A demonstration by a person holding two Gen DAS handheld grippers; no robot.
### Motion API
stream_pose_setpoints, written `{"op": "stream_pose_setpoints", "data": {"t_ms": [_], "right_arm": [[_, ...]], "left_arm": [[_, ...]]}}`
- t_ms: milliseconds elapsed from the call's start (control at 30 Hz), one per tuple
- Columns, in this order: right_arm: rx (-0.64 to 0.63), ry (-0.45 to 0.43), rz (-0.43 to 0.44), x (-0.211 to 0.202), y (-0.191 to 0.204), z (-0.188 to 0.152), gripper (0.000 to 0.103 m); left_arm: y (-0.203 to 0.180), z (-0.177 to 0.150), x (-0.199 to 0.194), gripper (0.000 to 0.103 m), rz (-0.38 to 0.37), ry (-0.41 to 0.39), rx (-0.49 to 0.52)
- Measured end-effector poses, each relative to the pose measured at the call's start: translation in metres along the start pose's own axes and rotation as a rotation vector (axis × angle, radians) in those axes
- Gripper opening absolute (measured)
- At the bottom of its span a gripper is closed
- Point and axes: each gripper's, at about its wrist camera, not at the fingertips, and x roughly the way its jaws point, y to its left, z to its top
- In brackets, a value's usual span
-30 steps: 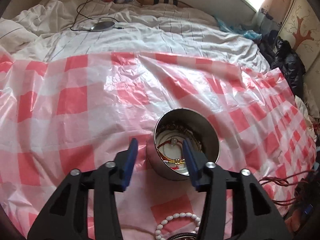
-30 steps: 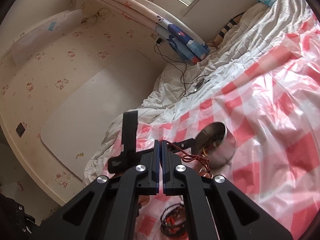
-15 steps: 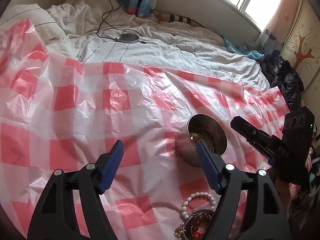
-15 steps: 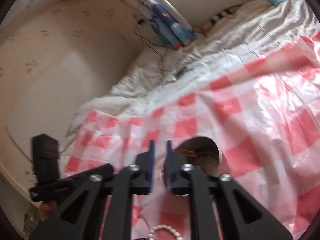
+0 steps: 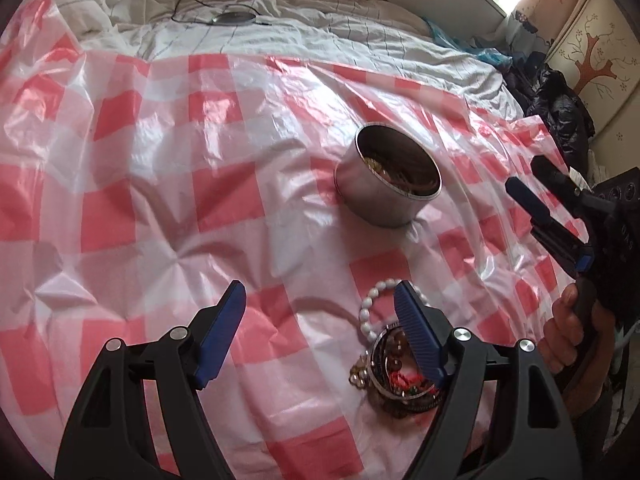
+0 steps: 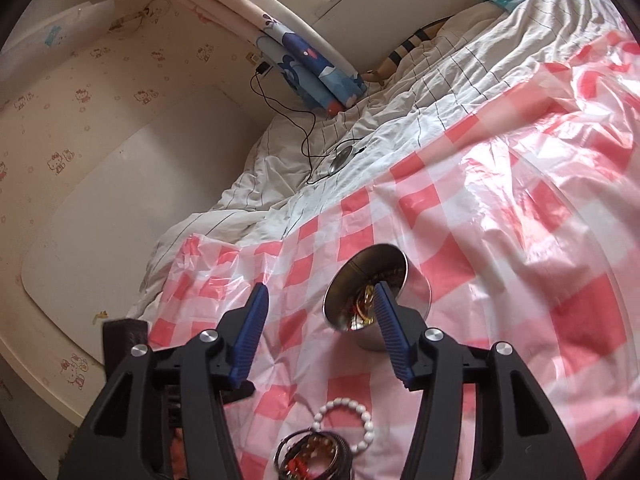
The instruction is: Organize jewelry
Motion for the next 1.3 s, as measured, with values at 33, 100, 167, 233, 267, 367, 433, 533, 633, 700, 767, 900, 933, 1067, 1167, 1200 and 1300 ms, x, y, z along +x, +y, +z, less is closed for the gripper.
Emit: {"op": "stream_pose_setpoints", "data": {"t_ms": [33,100,167,233,267,367,433,533,633,700,767,900,933,1067,1167,1200,1300], "right_arm": [[0.007,0.004,0.004,-0.003,0.001,-0.004,0.054],[0.018,0.014,0.006,-0.008,0.003,-0.016,0.058],[0.026,0.024,0.008,-0.012,0.005,-0.027,0.062],[0.031,0.041,0.013,-0.013,0.008,-0.037,0.064],[0.031,0.051,0.013,-0.011,0.009,-0.041,0.064],[0.026,0.081,0.014,-0.004,0.012,-0.048,0.065],[0.019,0.092,0.01,-0.001,0.014,-0.05,0.065],[0.024,0.098,0.014,0.001,0.014,-0.052,0.068],[0.038,0.1,0.028,0.002,0.012,-0.051,0.069],[0.059,0.104,0.042,0.003,0.009,-0.051,0.07],[0.085,0.107,0.058,0.004,0.005,-0.051,0.07],[0.129,0.105,0.084,0.002,-0.001,-0.05,0.07],[0.134,0.103,0.087,0.002,-0.002,-0.049,0.07],[0.138,0.101,0.091,0.001,-0.001,-0.049,0.07],[0.136,0.102,0.093,0.002,-0.001,-0.049,0.071],[0.136,0.103,0.093,0.002,-0.001,-0.049,0.071],[0.137,0.103,0.093,0.002,-0.001,-0.049,0.071]], "left_arm": [[-0.001,-0.007,0.003,0.073,-0.013,0.019,0.005],[-0.005,-0.016,0.008,0.073,-0.011,0.041,0.024],[-0.01,-0.022,0.011,0.073,-0.012,0.053,0.04],[-0.012,-0.024,0.011,0.073,-0.023,0.06,0.031],[-0.012,-0.025,0.011,0.073,-0.035,0.062,0.023],[-0.014,-0.027,0.015,0.073,-0.073,0.077,0.005],[-0.015,-0.027,0.018,0.073,-0.069,0.09,-0.003],[-0.012,-0.028,0.023,0.073,-0.091,0.106,-0.031],[-0.011,-0.029,0.028,0.073,-0.134,0.121,-0.059],[-0.013,-0.029,0.029,0.072,-0.152,0.122,-0.061],[-0.016,-0.029,0.027,0.066,-0.158,0.111,-0.055],[-0.019,-0.028,0.031,0.038,-0.162,0.13,-0.035],[-0.02,-0.029,0.032,0.032,-0.16,0.138,-0.024],[-0.026,-0.03,0.033,0.019,-0.161,0.131,0.011],[-0.025,-0.027,0.027,0.004,-0.171,0.095,0.013],[-0.025,-0.025,0.024,0.001,-0.183,0.083,0.013],[-0.026,-0.023,0.02,0.0,-0.197,0.081,0.025]]}}
